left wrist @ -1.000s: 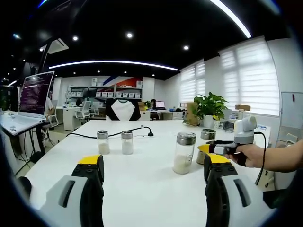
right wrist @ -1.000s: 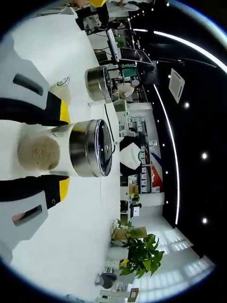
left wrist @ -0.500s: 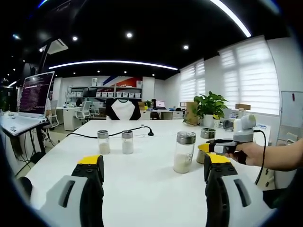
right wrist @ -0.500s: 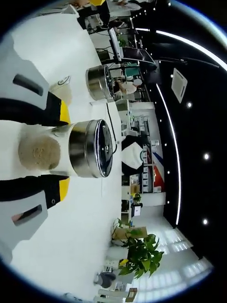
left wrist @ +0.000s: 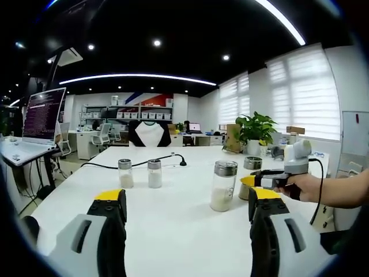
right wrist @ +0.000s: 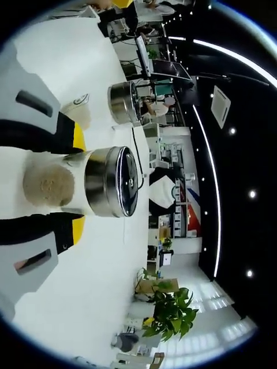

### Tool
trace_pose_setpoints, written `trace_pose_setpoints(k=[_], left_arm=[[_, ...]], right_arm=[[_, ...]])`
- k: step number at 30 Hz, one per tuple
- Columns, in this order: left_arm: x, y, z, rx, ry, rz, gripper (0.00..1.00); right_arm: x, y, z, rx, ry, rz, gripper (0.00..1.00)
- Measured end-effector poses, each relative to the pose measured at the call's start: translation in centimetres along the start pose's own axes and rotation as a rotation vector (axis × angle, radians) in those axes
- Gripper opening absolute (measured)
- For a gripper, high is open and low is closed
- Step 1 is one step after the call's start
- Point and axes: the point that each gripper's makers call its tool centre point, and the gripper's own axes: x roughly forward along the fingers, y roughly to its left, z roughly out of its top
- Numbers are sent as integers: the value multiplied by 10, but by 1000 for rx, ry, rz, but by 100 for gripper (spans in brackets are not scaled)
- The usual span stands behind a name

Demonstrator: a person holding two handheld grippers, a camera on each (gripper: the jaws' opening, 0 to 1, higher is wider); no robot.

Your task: Rotate the seasoning bottle until the label or dispensing opening points toward the visible target arrow and the bottle remains upright within the marked orientation range

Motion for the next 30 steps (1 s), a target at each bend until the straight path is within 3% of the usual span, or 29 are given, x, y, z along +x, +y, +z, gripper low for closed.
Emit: trace_pose_setpoints(k=[30], left_arm=[[1,3,0,-9,-4,3,92]], right_arm=[[-1,8,-1,-42,31,144,38]])
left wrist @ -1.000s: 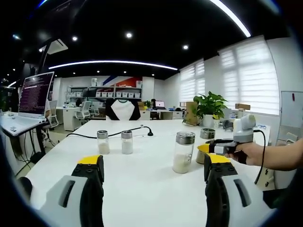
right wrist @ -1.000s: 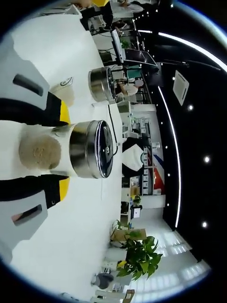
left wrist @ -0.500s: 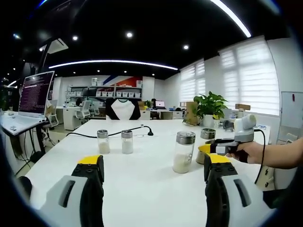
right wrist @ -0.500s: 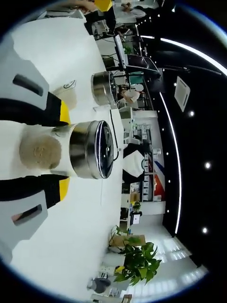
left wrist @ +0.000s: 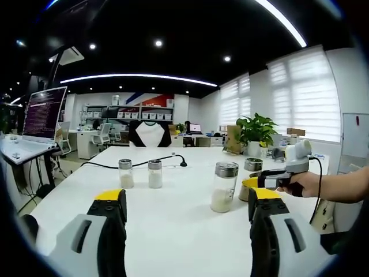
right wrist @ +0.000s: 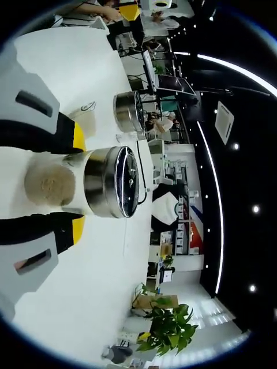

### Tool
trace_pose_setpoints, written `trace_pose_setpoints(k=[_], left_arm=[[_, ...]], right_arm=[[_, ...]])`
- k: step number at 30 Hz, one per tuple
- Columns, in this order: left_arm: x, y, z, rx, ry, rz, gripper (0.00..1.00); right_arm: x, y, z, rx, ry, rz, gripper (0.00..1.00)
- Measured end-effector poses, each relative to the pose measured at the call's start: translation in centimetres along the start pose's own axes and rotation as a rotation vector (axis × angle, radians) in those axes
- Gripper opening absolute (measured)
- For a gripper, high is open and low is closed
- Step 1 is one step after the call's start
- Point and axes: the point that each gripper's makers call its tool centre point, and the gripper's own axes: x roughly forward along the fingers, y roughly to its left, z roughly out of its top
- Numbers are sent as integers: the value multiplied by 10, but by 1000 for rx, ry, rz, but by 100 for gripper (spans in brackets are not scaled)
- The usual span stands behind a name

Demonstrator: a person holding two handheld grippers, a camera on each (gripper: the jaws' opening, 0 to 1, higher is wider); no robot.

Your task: Rotate the seasoning bottle until the label or dispensing opening points toward the visible target arrow and the bottle remains upright within the marked orientation range

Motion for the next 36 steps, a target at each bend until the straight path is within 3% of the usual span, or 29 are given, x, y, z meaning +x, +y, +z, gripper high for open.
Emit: trace_pose_setpoints(k=[36], left_arm=[[-4,3,1,-2,-3,15,92]], right_arm=[[0,5,1,-60,7,251,38]])
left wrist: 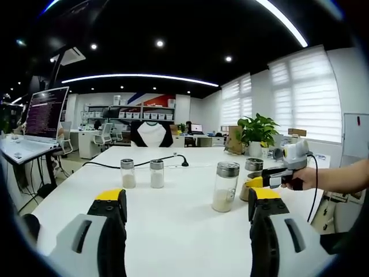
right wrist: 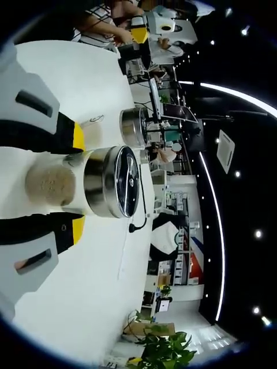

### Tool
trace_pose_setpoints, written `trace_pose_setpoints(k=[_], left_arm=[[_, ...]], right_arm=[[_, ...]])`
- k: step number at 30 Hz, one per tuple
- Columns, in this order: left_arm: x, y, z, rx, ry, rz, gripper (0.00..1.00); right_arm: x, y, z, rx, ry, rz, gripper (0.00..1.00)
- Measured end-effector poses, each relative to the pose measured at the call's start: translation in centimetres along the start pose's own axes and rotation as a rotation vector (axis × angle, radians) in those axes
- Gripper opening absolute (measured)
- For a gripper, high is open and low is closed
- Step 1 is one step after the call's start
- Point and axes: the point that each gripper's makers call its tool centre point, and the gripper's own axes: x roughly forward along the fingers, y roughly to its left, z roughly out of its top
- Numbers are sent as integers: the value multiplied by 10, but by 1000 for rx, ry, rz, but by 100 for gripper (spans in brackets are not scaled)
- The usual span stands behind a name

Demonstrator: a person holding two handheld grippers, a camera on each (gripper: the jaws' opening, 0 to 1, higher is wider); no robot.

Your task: Rotate the seasoning bottle until the label or dispensing opening points toward the visible target arrow and the bottle remains upright within the marked orientation range

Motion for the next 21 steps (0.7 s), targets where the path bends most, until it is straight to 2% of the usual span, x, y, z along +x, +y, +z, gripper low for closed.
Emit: trace_pose_setpoints(k=[21], left_arm=[[-1,1,-1,2,1,-2,92]], right_arm=[[2,5,1,-49,-16,179,38]])
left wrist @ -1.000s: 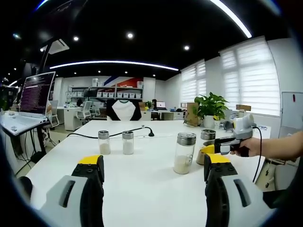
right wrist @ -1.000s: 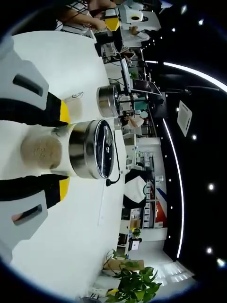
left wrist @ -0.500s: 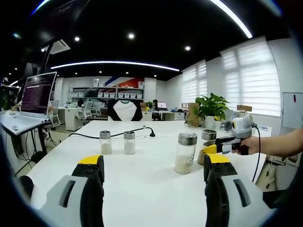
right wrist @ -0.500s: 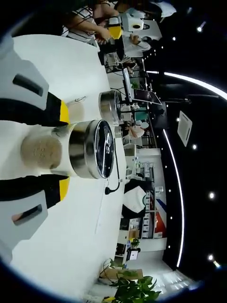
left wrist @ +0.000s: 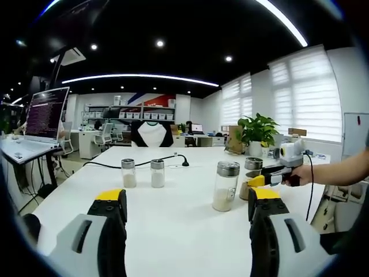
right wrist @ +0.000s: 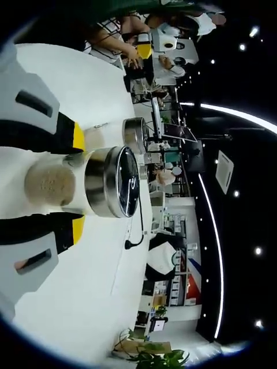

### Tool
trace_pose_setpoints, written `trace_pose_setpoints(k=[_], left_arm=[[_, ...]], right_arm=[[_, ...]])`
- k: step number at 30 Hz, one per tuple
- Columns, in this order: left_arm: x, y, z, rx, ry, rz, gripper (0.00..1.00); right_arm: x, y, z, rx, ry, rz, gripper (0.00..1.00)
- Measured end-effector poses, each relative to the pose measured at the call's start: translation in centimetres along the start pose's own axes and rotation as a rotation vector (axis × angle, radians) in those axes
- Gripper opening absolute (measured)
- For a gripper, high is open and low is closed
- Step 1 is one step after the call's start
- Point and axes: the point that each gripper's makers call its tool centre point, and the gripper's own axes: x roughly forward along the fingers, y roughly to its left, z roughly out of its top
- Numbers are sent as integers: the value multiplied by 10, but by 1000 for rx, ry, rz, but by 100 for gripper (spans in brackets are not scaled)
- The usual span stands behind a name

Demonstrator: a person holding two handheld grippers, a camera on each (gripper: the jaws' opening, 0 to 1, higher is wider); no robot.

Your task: Rotate the seasoning bottle until the label or dispensing opening points toward the visible target arrow and the bottle remains upright within the marked orientation range

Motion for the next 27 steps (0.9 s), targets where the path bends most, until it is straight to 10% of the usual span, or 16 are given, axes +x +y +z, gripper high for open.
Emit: trace_pose_setpoints(k=[27], left_arm=[[-1,4,0,-8,4,10,91]], right_arm=[[0,5,1,-25,-9,145,38]])
